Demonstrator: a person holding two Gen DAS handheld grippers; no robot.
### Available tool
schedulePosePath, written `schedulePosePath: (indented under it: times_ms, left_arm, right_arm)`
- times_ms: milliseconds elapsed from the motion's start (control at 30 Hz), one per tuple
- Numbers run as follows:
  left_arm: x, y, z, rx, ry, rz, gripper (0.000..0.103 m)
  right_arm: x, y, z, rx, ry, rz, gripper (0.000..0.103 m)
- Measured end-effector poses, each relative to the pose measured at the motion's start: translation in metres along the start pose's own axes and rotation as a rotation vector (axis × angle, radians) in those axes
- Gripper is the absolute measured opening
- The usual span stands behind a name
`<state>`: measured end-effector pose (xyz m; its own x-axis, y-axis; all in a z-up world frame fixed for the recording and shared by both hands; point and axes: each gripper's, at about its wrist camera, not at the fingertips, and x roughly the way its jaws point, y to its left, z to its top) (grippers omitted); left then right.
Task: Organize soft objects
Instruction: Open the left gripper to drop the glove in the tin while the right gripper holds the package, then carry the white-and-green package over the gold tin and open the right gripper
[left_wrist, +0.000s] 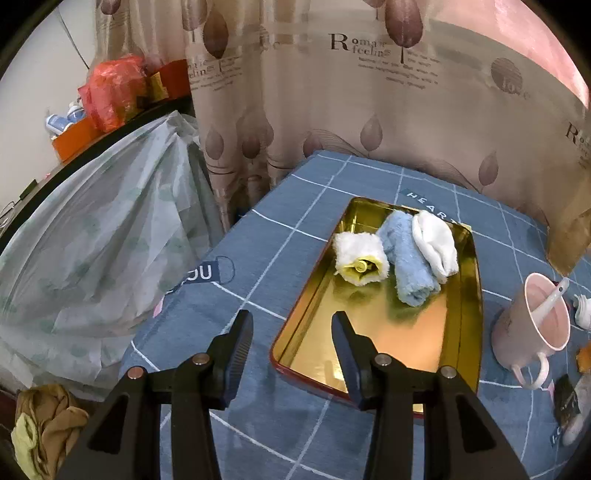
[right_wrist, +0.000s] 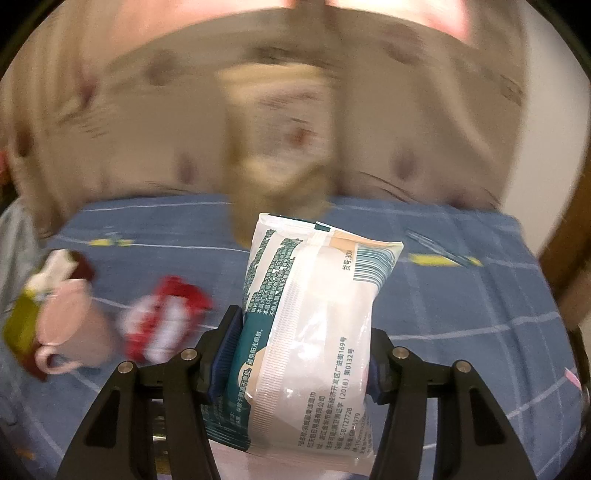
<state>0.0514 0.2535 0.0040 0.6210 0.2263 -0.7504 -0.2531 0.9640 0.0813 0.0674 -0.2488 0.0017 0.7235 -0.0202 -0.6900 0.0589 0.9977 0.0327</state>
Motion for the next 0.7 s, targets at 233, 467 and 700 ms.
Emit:
schedulePosePath:
  times_ms: [233, 467, 700]
  left_arm:
    - [-0.006, 0.012, 0.004, -0.027, -0.020, 0.011, 0.045]
    - [-0.014, 0.033, 0.009, -0.079, -0.041, 0.016, 0.045]
    - [-0.018, 0.047, 0.013, -0.118, -0.050, 0.019, 0.045]
  right_arm:
    - [-0.016, 0.118, 0.012, -0.166, -0.025, 0.243, 0.053]
    - [-0.014, 0.236, 0.003, -0.345, 0.011, 0.444, 0.053]
    - [0.011, 0.324, -0.017, -0.462, 0.108, 0.531, 0.053]
